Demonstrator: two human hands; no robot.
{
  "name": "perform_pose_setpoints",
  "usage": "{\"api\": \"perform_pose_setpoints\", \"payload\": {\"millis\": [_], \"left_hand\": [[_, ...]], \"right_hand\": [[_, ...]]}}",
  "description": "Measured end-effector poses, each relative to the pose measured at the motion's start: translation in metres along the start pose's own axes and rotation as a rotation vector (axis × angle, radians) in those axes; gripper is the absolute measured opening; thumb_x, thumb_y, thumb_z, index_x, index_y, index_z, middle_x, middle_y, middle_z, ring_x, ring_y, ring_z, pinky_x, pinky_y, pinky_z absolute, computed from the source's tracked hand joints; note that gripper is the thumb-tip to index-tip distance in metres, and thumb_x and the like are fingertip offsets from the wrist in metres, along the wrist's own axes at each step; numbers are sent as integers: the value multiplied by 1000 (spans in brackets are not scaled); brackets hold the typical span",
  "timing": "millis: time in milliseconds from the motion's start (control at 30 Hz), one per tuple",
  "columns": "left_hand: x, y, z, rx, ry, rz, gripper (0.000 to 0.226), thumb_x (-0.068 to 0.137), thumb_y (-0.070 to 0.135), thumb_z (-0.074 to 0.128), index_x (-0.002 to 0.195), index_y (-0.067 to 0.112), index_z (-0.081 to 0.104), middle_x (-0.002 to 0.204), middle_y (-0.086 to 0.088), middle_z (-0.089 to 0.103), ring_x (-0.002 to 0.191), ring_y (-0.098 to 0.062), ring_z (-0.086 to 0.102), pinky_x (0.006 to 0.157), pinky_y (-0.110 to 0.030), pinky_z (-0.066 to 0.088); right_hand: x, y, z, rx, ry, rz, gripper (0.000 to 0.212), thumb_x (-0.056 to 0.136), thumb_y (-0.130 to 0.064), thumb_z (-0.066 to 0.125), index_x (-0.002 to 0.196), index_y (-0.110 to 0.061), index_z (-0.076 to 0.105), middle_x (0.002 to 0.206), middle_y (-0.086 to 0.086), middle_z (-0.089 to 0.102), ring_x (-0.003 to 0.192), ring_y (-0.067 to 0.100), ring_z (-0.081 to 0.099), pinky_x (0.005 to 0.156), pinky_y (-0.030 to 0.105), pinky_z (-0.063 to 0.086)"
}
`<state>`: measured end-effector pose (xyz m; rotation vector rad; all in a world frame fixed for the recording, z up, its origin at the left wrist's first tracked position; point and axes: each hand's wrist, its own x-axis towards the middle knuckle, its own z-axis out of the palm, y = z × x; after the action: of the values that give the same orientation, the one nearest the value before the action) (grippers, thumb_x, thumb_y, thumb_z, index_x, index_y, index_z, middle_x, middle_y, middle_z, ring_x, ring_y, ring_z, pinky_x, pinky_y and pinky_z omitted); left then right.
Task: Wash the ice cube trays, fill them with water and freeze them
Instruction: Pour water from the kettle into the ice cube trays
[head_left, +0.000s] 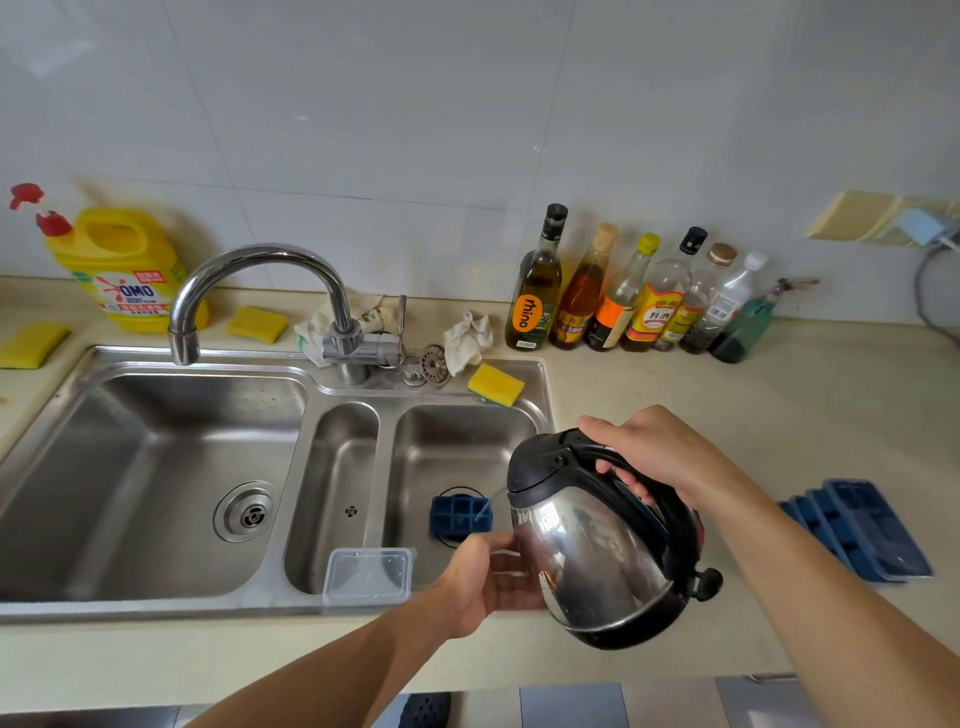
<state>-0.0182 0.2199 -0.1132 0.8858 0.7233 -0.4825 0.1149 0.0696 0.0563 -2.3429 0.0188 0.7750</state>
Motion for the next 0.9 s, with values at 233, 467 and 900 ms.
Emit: {"api": "perform_pose_setpoints", "payload": {"millis": [233,467,900], "left_hand": [[6,2,-2,-9,14,-25,36,100,22,49,101,3,80,112,-25,72,102,-40,72,80,-44,60],[15,6,-5,-18,0,-38,36,101,21,48,110,-1,75,116,-27,71,106,-42,70,84,-49,60],[22,7,-14,4,-35,-27,37,101,23,47,117,0,72,116,-26,71,110,-43,68,96,-57,55]], "right_hand": [[5,-1,0,5,-4,10,62,92,-58,62,80,1,76,52,5,56,43,17,49,48,27,46],[11,-5,0,0,-5,16,62,93,-58,62,81,1,76,53,4,57,44,17,50,48,27,46],[17,-12,4,-5,-8,11,63,92,-59,62,81,1,76,52,4,56,43,17,49,46,26,45]]}}
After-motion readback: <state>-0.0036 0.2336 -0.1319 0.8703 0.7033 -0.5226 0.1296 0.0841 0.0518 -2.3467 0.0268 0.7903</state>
